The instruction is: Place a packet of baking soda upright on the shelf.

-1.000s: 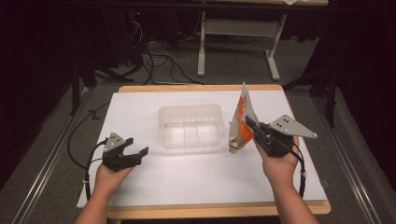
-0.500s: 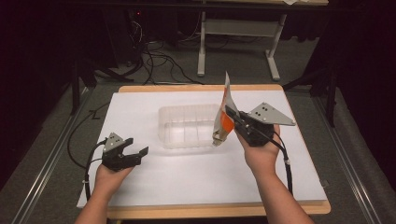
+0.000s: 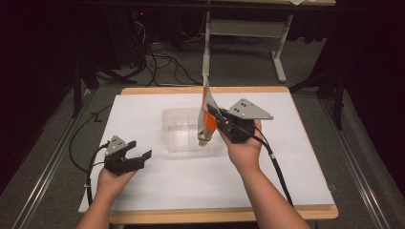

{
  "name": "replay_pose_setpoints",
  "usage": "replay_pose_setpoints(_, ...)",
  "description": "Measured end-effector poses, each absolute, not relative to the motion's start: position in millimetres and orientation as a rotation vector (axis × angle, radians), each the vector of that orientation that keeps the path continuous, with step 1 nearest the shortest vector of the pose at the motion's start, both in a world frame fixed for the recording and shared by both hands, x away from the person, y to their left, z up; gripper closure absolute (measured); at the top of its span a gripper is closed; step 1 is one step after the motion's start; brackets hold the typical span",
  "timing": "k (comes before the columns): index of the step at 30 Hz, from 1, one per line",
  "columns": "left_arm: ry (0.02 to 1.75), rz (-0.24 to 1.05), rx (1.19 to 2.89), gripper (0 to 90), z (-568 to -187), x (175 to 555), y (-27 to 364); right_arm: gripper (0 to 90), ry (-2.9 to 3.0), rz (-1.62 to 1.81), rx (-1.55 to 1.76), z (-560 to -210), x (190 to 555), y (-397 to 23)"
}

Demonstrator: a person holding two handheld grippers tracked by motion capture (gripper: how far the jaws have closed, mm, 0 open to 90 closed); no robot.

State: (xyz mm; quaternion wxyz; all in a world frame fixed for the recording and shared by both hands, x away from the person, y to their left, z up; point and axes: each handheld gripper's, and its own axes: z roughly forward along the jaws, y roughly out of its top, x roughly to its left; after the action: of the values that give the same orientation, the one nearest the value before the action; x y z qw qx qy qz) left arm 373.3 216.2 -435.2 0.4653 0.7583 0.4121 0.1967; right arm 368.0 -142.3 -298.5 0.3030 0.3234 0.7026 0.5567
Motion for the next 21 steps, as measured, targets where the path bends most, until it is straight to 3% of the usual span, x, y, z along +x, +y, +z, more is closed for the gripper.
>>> replay_pose_setpoints(13,1.012,0.474,1.858,25.2,-435.3,372.5,216.0,90.0,1.911,1.436,0.897,-324.4,409.9,-114.1)
replay_pose_setpoints(21,1.013,0.471,1.859,25.2,-435.8,373.6,216.2,90.0,1.887,1.421,0.911,-328.9,417.9,-115.8)
